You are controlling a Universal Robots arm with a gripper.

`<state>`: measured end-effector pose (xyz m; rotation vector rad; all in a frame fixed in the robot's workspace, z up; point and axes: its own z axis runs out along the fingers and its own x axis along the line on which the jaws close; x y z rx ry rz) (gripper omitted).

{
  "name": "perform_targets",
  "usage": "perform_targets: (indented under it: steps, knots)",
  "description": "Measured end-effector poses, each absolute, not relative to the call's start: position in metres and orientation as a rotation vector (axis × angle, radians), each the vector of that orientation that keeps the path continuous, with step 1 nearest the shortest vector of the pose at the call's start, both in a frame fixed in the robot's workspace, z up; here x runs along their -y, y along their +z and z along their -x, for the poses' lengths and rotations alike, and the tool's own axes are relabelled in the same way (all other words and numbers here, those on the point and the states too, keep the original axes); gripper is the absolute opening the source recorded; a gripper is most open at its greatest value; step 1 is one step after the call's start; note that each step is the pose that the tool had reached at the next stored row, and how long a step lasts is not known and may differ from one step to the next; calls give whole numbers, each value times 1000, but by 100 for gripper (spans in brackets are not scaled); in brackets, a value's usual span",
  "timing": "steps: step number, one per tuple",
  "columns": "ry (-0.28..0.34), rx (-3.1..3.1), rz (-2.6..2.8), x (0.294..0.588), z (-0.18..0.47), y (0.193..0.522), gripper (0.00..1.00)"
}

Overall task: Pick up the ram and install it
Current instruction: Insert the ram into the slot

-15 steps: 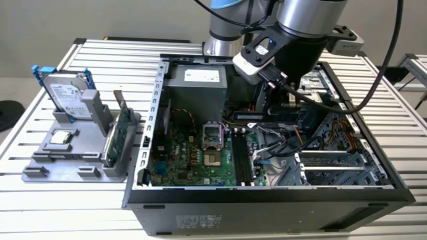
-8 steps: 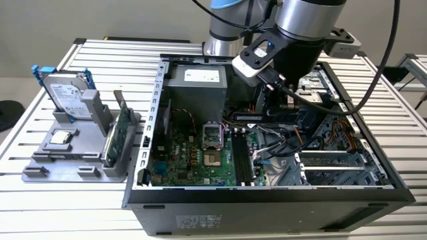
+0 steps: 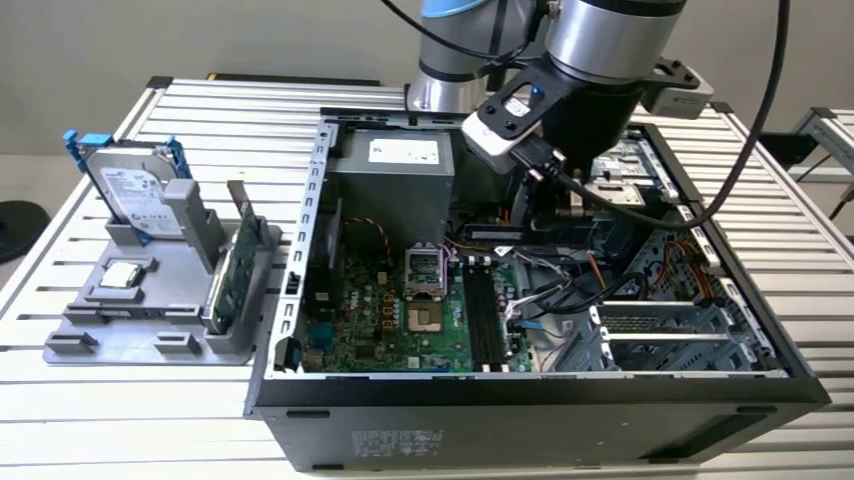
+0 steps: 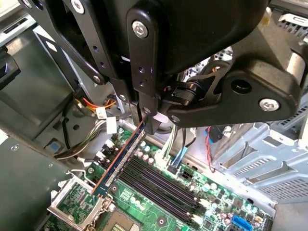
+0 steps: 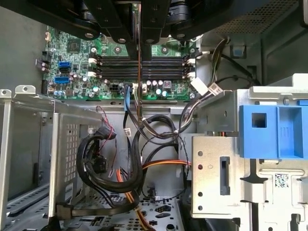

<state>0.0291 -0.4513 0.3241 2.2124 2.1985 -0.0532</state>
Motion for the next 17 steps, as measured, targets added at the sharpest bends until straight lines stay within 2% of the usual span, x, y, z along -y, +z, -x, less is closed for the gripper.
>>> perform_targets:
  steps: [17]
  knots:
    - [-53,-2199,-2212,442,-29,312,0]
